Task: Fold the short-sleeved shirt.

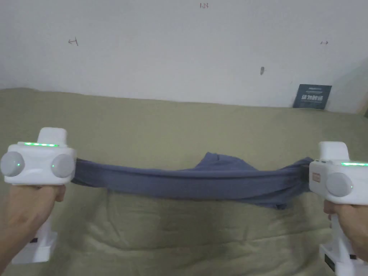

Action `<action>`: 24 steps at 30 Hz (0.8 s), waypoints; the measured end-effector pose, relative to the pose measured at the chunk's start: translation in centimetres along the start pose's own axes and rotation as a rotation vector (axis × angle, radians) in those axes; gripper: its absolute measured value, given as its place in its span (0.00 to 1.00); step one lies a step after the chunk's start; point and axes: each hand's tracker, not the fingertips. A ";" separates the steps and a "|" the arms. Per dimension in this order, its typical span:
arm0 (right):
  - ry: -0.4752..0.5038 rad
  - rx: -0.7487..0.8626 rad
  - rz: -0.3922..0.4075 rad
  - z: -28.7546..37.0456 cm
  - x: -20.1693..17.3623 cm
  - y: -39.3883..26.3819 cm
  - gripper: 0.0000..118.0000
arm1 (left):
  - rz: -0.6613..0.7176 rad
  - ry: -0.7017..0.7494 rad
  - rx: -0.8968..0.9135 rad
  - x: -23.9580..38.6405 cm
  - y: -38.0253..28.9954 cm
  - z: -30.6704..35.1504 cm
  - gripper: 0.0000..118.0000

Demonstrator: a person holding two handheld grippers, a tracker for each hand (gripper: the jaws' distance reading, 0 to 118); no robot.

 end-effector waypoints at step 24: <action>0.060 -0.262 -0.056 18.3 4.1 -24.1 0.11 | -0.064 -0.218 -0.231 -7.0 -24.0 14.6 0.01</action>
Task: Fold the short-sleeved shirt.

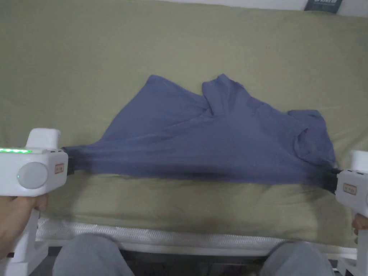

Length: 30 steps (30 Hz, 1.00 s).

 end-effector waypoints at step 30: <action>0.345 0.163 0.195 5.7 -24.5 -3.1 0.07 | 0.137 -0.089 0.037 -4.8 -2.6 0.6 0.00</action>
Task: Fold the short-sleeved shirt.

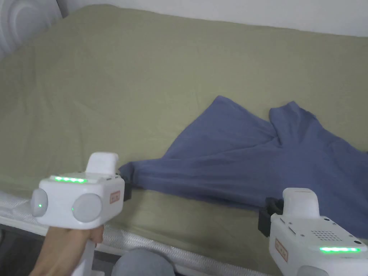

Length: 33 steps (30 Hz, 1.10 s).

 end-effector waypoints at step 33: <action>-0.198 -0.379 0.082 -22.3 23.3 18.7 0.42 | -0.026 -0.110 -0.136 2.7 3.8 -6.2 0.03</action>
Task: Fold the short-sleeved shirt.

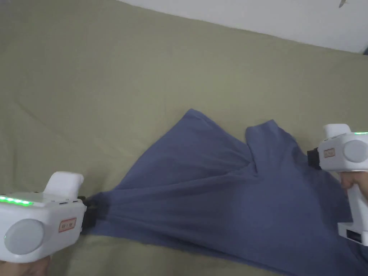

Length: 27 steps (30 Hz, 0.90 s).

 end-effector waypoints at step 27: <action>-0.093 0.727 -0.090 38.2 6.1 -4.3 0.08 | -0.117 0.050 0.406 9.1 10.4 19.9 0.03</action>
